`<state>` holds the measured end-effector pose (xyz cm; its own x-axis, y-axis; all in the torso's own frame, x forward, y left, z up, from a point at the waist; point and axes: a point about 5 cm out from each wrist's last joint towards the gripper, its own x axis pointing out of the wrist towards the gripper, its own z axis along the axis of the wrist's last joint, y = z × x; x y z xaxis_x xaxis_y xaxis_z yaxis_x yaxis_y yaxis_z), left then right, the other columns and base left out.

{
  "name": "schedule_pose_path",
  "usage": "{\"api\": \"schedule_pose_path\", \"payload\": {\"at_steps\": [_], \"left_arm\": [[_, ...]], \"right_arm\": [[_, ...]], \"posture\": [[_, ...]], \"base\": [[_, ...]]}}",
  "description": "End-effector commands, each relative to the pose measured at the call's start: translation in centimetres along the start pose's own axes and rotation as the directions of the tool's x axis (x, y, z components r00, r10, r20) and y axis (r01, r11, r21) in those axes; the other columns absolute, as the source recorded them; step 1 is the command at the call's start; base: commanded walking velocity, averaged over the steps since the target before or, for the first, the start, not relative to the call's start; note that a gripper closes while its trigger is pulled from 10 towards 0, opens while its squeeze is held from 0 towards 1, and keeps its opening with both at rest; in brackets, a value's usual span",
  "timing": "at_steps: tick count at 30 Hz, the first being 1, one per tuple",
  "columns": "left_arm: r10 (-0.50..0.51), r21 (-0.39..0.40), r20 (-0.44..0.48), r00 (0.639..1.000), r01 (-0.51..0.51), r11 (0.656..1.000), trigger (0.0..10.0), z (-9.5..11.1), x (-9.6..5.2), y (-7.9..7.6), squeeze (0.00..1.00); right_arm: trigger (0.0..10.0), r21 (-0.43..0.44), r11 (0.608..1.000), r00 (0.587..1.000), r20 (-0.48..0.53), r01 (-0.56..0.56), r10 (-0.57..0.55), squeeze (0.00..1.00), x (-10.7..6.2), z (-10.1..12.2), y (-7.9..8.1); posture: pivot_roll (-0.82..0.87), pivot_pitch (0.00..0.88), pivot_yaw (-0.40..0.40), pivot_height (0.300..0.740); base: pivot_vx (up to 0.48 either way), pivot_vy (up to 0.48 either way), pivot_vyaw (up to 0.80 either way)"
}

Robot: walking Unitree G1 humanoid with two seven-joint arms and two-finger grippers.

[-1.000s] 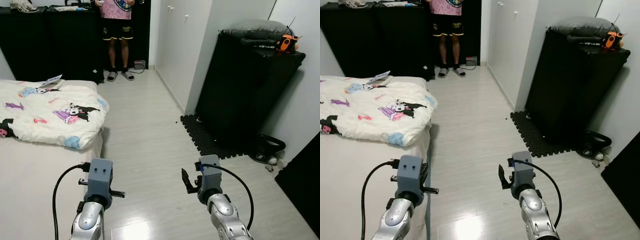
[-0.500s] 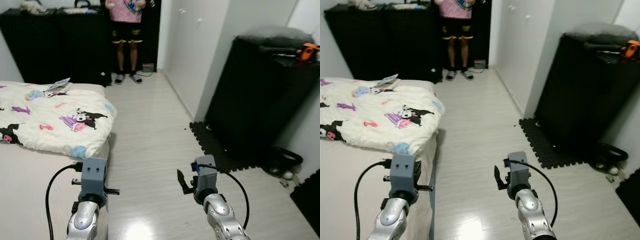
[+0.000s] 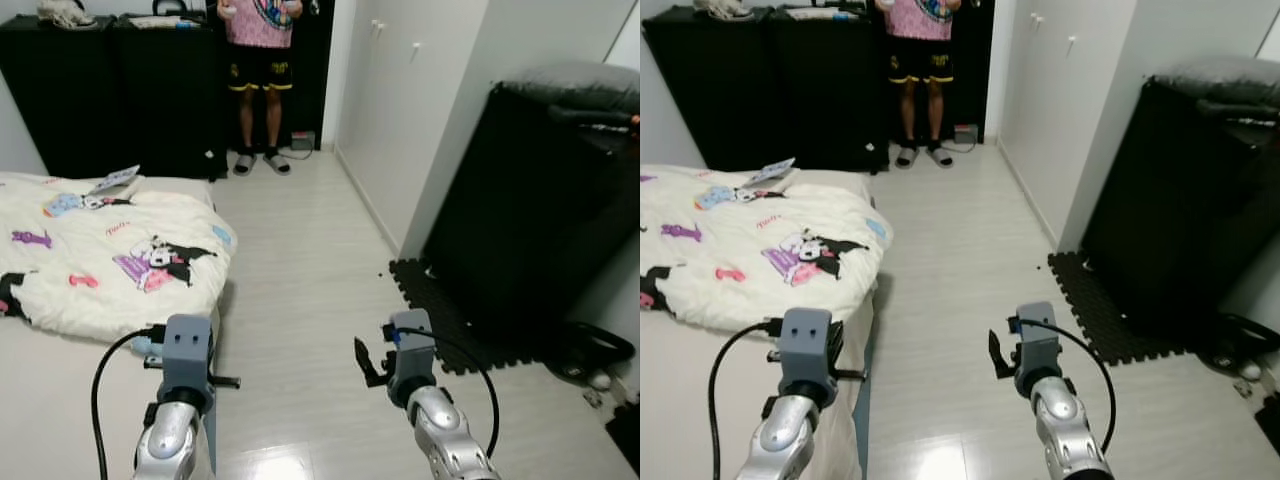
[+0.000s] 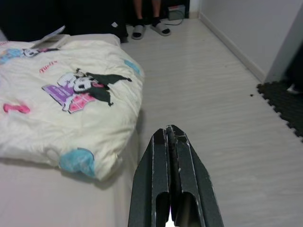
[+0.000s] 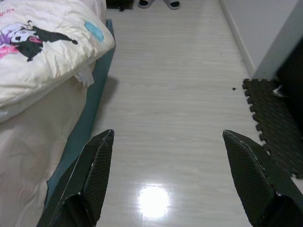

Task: Clean up the room

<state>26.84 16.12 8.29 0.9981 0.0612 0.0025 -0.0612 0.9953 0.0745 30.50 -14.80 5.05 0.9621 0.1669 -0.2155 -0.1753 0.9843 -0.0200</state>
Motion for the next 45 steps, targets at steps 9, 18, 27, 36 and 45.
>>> {"api": "schedule_pose_path", "payload": {"at_steps": [9,18,27,36,45], "left_arm": [[-0.011,-0.008,-0.010,1.000,0.011,1.000,10.0,-0.18,-0.15,-0.30,0.00],[-0.012,-0.010,-0.008,1.000,0.012,1.000,10.0,-0.11,-0.05,-0.27,0.00],[-0.013,-0.013,-0.008,1.000,0.013,1.000,10.0,-0.04,0.02,-0.31,0.00],[-0.012,-0.017,-0.006,1.000,0.012,1.000,10.0,0.02,0.02,-0.27,0.00],[-0.007,-0.020,-0.004,1.000,0.007,1.000,10.0,0.08,0.03,-0.14,0.00]], "right_arm": [[10.0,-0.002,1.000,1.000,-0.020,0.012,-0.012,0.00,-0.34,-0.60,-0.38],[10.0,0.006,1.000,1.000,-0.020,0.009,-0.009,0.00,-0.29,-0.52,-0.40],[10.0,0.009,1.000,1.000,-0.020,0.005,-0.005,0.00,-0.28,-0.49,-0.29],[10.0,0.024,1.000,1.000,-0.018,-0.012,0.013,0.00,-0.27,-0.49,-0.03],[10.0,0.024,0.999,1.000,-0.013,-0.021,0.022,0.00,-0.23,-0.36,0.07]], "posture": [[-0.05,0.096,-0.045,0.740],[-0.05,0.097,-0.046,0.740],[-0.05,0.102,-0.045,0.740],[-0.05,0.104,-0.050,0.740],[-0.05,0.104,-0.050,0.740]], "base": [[0.319,0.000,0.00],[0.318,0.000,0.00],[0.320,0.000,0.00],[0.319,0.000,-0.09],[0.319,0.000,-0.62]]}}
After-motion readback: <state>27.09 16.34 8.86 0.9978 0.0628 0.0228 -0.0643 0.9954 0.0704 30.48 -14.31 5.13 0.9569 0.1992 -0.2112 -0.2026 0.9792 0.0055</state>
